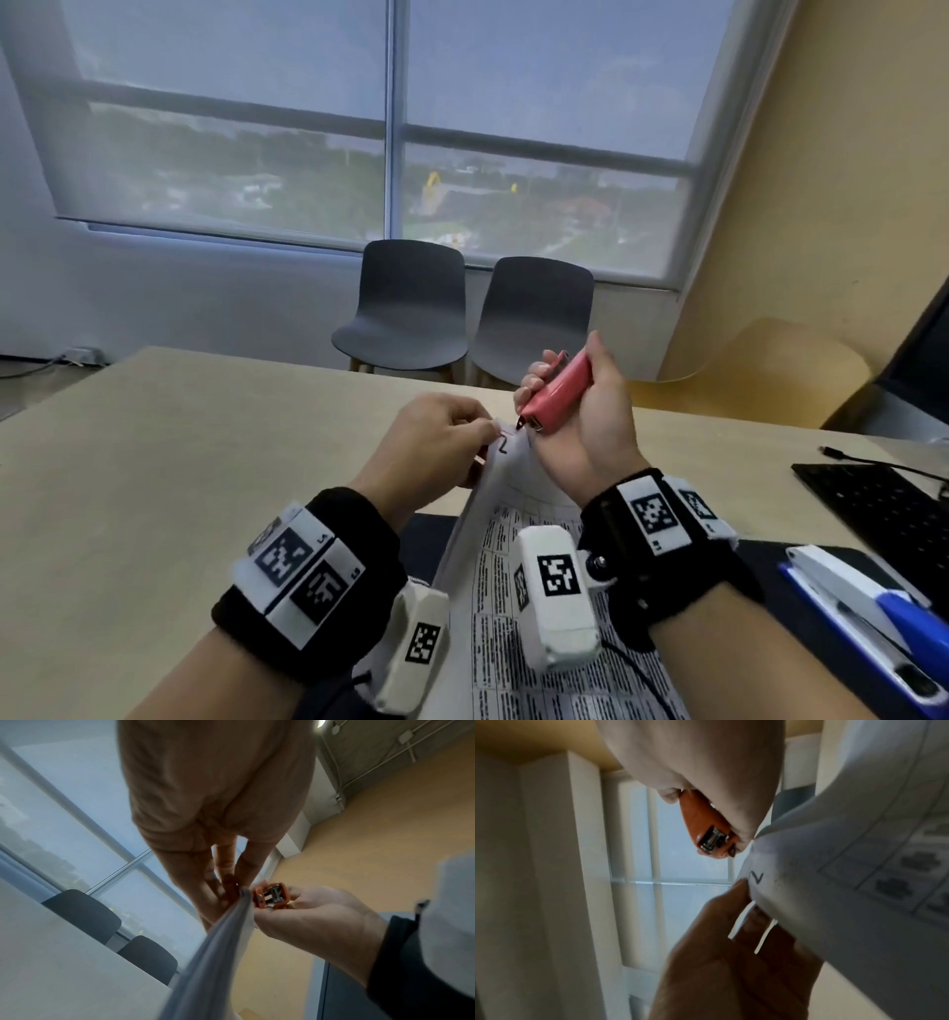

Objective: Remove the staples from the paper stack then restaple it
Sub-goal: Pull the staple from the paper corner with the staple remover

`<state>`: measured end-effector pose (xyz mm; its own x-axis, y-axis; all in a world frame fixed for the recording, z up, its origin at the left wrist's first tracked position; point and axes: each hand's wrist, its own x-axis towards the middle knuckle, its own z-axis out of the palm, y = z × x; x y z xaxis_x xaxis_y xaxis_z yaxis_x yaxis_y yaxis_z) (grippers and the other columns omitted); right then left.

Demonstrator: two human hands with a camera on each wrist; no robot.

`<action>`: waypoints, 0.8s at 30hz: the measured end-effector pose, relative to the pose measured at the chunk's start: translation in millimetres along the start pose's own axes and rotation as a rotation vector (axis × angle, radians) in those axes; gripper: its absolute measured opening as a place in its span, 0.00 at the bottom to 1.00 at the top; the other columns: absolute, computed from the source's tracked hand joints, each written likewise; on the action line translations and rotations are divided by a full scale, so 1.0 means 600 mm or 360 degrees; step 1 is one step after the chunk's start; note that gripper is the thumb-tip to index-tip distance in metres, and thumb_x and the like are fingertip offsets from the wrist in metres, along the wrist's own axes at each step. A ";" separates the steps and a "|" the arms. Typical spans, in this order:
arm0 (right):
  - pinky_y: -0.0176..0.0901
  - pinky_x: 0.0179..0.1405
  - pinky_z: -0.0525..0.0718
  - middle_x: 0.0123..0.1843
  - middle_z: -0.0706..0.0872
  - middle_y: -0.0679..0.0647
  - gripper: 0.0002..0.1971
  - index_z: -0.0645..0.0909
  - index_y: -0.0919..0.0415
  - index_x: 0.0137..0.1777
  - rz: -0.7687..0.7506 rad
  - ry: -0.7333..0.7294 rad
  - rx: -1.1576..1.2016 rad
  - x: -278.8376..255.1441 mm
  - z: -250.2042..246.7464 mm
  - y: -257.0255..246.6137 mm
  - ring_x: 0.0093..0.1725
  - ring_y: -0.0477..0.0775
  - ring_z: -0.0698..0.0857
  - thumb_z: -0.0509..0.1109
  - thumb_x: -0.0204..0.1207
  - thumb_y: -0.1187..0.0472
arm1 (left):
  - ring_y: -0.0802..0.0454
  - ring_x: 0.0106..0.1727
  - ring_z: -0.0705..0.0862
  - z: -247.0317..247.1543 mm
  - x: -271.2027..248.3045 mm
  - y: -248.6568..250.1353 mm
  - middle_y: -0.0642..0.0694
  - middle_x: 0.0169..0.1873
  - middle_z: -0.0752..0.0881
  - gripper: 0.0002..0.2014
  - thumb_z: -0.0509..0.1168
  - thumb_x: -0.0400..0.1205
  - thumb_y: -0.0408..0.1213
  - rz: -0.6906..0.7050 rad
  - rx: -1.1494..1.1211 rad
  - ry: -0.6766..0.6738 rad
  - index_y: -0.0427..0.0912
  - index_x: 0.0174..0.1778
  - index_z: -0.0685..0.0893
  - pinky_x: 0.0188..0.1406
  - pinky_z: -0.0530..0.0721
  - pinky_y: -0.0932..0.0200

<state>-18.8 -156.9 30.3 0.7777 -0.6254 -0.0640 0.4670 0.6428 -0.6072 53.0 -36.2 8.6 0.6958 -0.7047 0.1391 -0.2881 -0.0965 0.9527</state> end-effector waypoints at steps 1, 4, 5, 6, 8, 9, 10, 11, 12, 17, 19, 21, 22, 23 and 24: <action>0.38 0.31 0.80 0.34 0.77 0.54 0.21 0.73 0.62 0.54 0.0003 -0.0034 0.0084 0.000 -0.001 0.001 0.30 0.48 0.76 0.65 0.82 0.41 | 0.57 0.24 0.81 0.001 -0.001 0.003 0.49 0.25 0.83 0.12 0.67 0.84 0.31 0.0036 0.0013 -0.0002 0.31 0.37 0.88 0.25 0.82 0.65; 0.38 0.36 0.80 0.34 0.76 0.54 0.21 0.73 0.62 0.54 -0.0044 -0.0064 0.0164 -0.002 -0.005 0.002 0.30 0.48 0.76 0.64 0.83 0.42 | 0.56 0.26 0.82 0.002 -0.003 0.008 0.45 0.27 0.84 0.12 0.68 0.84 0.32 0.0114 0.0074 0.0005 0.29 0.37 0.88 0.26 0.83 0.65; 0.39 0.37 0.79 0.34 0.76 0.54 0.21 0.72 0.62 0.55 -0.0057 -0.0065 0.0163 -0.003 -0.005 0.003 0.30 0.48 0.76 0.64 0.82 0.42 | 0.55 0.26 0.83 0.003 -0.003 0.009 0.44 0.28 0.85 0.13 0.68 0.84 0.32 0.0132 0.0096 0.0003 0.29 0.37 0.88 0.27 0.83 0.64; 0.39 0.37 0.80 0.34 0.76 0.54 0.21 0.72 0.62 0.56 -0.0062 -0.0067 0.0153 -0.003 -0.006 0.004 0.30 0.48 0.76 0.64 0.82 0.41 | 0.55 0.27 0.83 0.004 -0.004 0.009 0.44 0.28 0.85 0.13 0.68 0.84 0.33 0.0143 0.0117 0.0003 0.29 0.37 0.88 0.27 0.83 0.64; 0.39 0.36 0.80 0.34 0.77 0.54 0.21 0.71 0.61 0.57 -0.0057 -0.0065 0.0117 -0.004 -0.007 0.003 0.30 0.48 0.77 0.64 0.82 0.41 | 0.54 0.27 0.82 0.005 -0.004 0.010 0.43 0.28 0.84 0.13 0.68 0.85 0.34 0.0148 0.0132 -0.0002 0.29 0.37 0.88 0.27 0.83 0.64; 0.39 0.36 0.80 0.34 0.76 0.53 0.21 0.71 0.61 0.56 -0.0051 -0.0060 0.0102 -0.004 -0.007 0.002 0.30 0.47 0.76 0.64 0.82 0.41 | 0.53 0.28 0.82 0.006 -0.004 0.011 0.43 0.28 0.83 0.13 0.68 0.84 0.33 0.0148 0.0126 -0.0004 0.28 0.37 0.87 0.27 0.84 0.64; 0.39 0.35 0.80 0.34 0.76 0.53 0.21 0.72 0.61 0.56 -0.0046 -0.0054 0.0092 -0.004 -0.007 0.001 0.30 0.47 0.76 0.65 0.82 0.41 | 0.52 0.28 0.82 0.006 -0.004 0.012 0.42 0.29 0.83 0.13 0.68 0.84 0.33 0.0148 0.0119 -0.0007 0.26 0.38 0.87 0.27 0.84 0.63; 0.39 0.35 0.81 0.34 0.76 0.54 0.21 0.72 0.61 0.56 -0.0044 -0.0051 0.0080 -0.003 -0.008 0.000 0.30 0.47 0.76 0.65 0.82 0.41 | 0.52 0.28 0.82 0.007 -0.005 0.012 0.41 0.29 0.83 0.13 0.69 0.84 0.33 0.0149 0.0115 -0.0010 0.26 0.38 0.87 0.27 0.84 0.63; 0.39 0.35 0.81 0.34 0.77 0.54 0.20 0.72 0.61 0.56 -0.0049 -0.0049 0.0063 -0.003 -0.008 0.000 0.30 0.48 0.76 0.65 0.82 0.42 | 0.52 0.28 0.81 0.006 -0.005 0.012 0.41 0.29 0.83 0.13 0.69 0.84 0.33 0.0148 0.0114 -0.0013 0.25 0.39 0.86 0.27 0.84 0.64; 0.40 0.37 0.81 0.33 0.76 0.53 0.19 0.72 0.60 0.54 -0.0098 -0.0049 0.0025 -0.002 -0.006 0.003 0.31 0.47 0.77 0.66 0.82 0.42 | 0.54 0.27 0.81 0.004 -0.004 0.012 0.42 0.29 0.83 0.13 0.68 0.85 0.32 0.0138 0.0103 -0.0020 0.25 0.37 0.86 0.26 0.82 0.64; 0.40 0.35 0.81 0.33 0.77 0.52 0.19 0.73 0.60 0.54 -0.0120 -0.0062 0.0002 -0.005 -0.005 0.004 0.30 0.47 0.78 0.65 0.82 0.42 | 0.54 0.27 0.81 0.001 -0.005 0.012 0.42 0.29 0.83 0.14 0.68 0.85 0.32 0.0146 0.0108 -0.0021 0.26 0.37 0.86 0.27 0.82 0.64; 0.40 0.35 0.82 0.33 0.77 0.52 0.19 0.72 0.59 0.55 -0.0158 -0.0079 -0.0076 -0.007 -0.004 0.005 0.29 0.47 0.78 0.64 0.83 0.42 | 0.53 0.28 0.80 0.001 -0.007 0.014 0.41 0.29 0.82 0.14 0.68 0.84 0.34 0.0169 0.0138 -0.0015 0.26 0.38 0.86 0.29 0.83 0.62; 0.40 0.35 0.82 0.33 0.77 0.52 0.18 0.72 0.59 0.57 -0.0182 -0.0084 -0.0123 -0.008 -0.005 0.006 0.30 0.47 0.79 0.64 0.83 0.43 | 0.52 0.28 0.79 0.001 -0.007 0.014 0.41 0.28 0.82 0.14 0.68 0.84 0.34 0.0184 0.0163 -0.0008 0.26 0.37 0.87 0.30 0.83 0.61; 0.40 0.36 0.82 0.34 0.77 0.52 0.18 0.71 0.59 0.58 -0.0201 -0.0089 -0.0163 -0.008 -0.004 0.005 0.31 0.47 0.79 0.63 0.83 0.43 | 0.52 0.28 0.79 0.002 -0.008 0.015 0.42 0.28 0.82 0.14 0.69 0.84 0.35 0.0199 0.0189 0.0001 0.27 0.37 0.87 0.30 0.84 0.59; 0.40 0.37 0.83 0.35 0.76 0.51 0.18 0.70 0.58 0.59 -0.0215 -0.0091 -0.0195 -0.008 -0.005 0.005 0.31 0.47 0.78 0.63 0.83 0.43 | 0.52 0.28 0.80 0.002 -0.008 0.015 0.42 0.27 0.82 0.14 0.69 0.84 0.35 0.0215 0.0212 0.0014 0.28 0.36 0.87 0.31 0.85 0.57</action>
<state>-22.6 -153.1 26.7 0.7357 -0.6739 0.0678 0.5167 0.4936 -0.6995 46.2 -34.6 16.0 0.6504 -0.7114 0.2661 -0.4634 -0.0941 0.8811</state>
